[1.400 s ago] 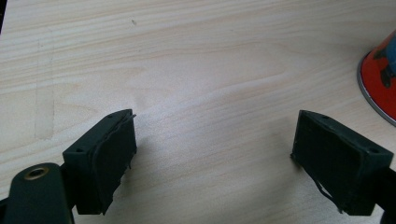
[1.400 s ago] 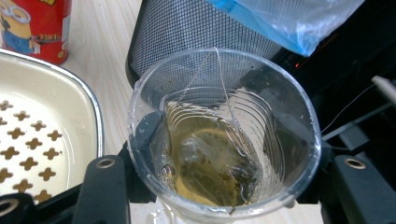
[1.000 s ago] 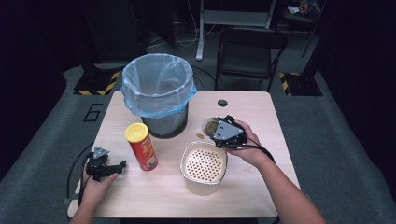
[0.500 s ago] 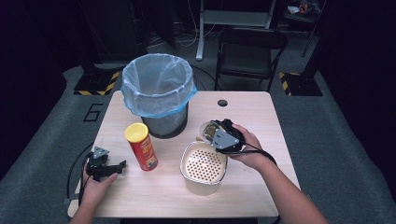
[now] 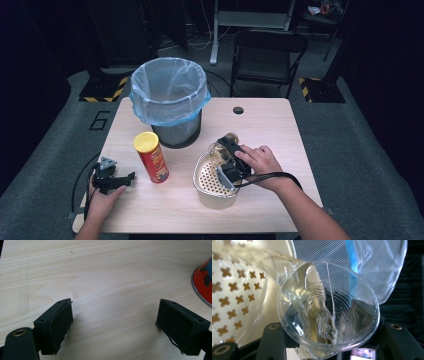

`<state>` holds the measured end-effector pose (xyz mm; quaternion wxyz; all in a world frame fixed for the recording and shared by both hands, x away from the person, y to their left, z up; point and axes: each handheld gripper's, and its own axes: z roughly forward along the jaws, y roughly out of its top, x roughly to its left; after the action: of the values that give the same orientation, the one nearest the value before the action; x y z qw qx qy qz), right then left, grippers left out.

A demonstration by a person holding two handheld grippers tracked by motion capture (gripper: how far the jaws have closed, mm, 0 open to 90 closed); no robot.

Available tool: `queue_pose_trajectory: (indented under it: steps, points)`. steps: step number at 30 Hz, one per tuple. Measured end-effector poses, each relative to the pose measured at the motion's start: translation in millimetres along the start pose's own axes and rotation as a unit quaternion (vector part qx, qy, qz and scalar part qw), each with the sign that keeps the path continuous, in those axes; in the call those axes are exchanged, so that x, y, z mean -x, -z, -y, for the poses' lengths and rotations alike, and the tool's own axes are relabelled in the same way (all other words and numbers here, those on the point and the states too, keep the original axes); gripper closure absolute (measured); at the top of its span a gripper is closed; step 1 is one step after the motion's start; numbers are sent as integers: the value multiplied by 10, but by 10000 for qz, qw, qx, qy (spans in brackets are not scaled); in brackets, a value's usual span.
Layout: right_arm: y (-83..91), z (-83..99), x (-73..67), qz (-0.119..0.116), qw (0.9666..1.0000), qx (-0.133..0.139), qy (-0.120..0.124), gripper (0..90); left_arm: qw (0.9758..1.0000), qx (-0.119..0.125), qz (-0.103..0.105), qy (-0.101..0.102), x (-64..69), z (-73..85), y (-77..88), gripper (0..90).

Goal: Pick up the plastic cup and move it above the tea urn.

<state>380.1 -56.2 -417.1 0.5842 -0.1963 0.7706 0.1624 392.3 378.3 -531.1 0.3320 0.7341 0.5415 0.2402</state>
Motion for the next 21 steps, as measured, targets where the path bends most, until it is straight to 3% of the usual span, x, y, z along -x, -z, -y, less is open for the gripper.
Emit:
queue_pose_trajectory:
  steps: [5, 7, 10, 12, 14, 15, 18, 19, 20, 21]
  points:
    - [29, -68, -47, 264, 9962, -165, 812, 464, 10000, -22, 17, 3, -1, -1, 2, 131]
    - [43, -91, -54, 372, 9911, -234, 1259, 470, 10000, 4, 17, 27, 3, 1, -2, 131]
    - [61, -110, -82, 435, 9859, -323, 1586, 474, 10000, -16, 21, 40, 5, 0, 1, 131]
    - [80, -118, -98, 597, 9798, -362, 1873, 476, 10000, -19, 4, 2, 0, -1, 3, 131]
    - [98, -133, -110, 642, 9699, -424, 2309, 477, 10000, -21, 4, -2, 0, -2, 3, 131]
    - [91, -147, -122, 391, 9644, -407, 2585, 477, 10000, 3, 23, 37, 4, 1, -2, 131]
    - [115, -158, -174, 433, 9605, -379, 2723, 476, 10000, -22, 3, -9, -1, -2, 3, 131]
    - [127, -165, -176, 464, 9577, -374, 2815, 477, 10000, -16, 21, 27, 3, 0, 1, 131]
    - [148, -151, -221, 563, 9612, -474, 2659, 477, 10000, 14, 4, 4, 0, 1, -2, 131]
    - [148, -151, -221, 563, 9612, -474, 2659, 477, 10000, -17, 22, 32, 4, 0, 1, 131]
